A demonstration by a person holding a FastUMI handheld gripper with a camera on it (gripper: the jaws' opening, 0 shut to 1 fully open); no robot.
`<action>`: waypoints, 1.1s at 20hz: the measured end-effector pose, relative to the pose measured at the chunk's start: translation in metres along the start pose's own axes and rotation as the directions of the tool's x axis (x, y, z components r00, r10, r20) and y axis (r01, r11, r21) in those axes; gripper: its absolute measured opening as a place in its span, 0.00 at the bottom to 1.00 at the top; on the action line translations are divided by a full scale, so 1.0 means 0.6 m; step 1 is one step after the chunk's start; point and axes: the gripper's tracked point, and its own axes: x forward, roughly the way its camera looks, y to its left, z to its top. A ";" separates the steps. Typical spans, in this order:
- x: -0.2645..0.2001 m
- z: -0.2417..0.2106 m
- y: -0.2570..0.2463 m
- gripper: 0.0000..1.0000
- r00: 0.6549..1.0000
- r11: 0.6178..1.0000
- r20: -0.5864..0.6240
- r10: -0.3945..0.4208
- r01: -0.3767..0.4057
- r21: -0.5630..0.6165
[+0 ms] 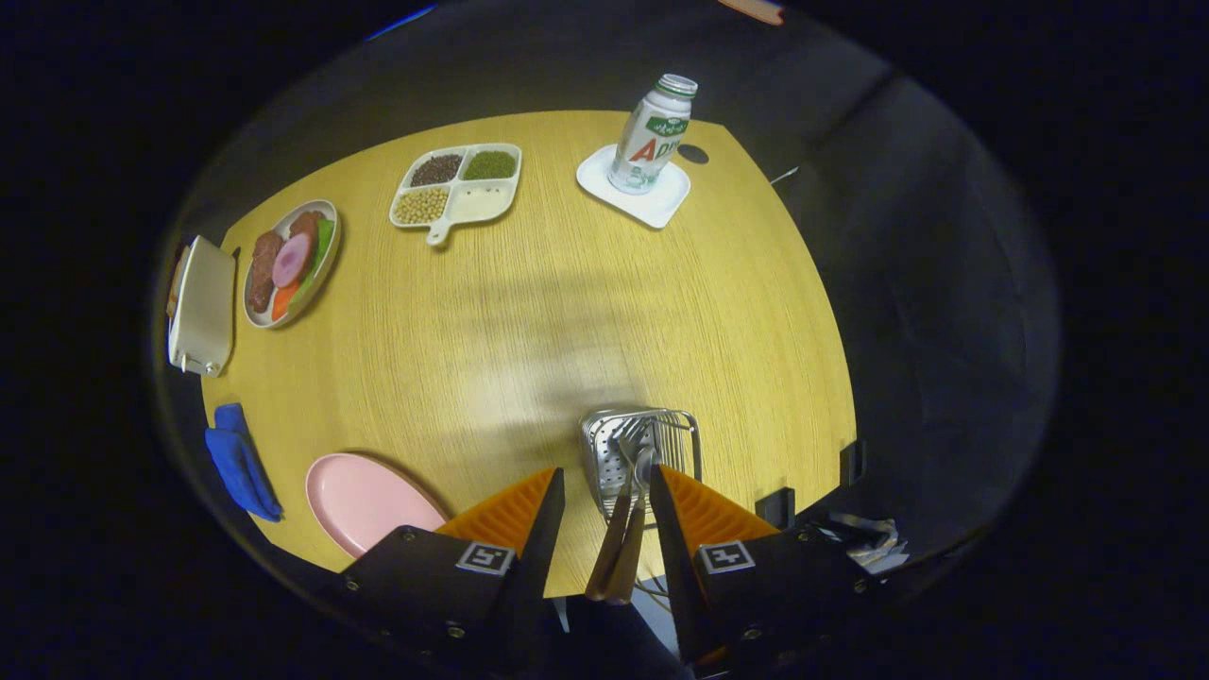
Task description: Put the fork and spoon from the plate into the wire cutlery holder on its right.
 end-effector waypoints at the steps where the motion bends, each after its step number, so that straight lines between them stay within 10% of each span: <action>1: -0.004 0.011 0.004 0.56 0.999 1.000 0.049 0.009 -0.009 0.008; 6: -0.058 0.077 0.008 0.57 0.933 0.998 0.359 0.027 -0.045 0.043; 17: -0.418 0.174 0.027 0.56 0.479 0.993 0.878 0.000 -0.101 0.056; 22: -0.512 0.164 0.074 0.56 0.359 0.991 0.932 0.054 -0.130 -0.008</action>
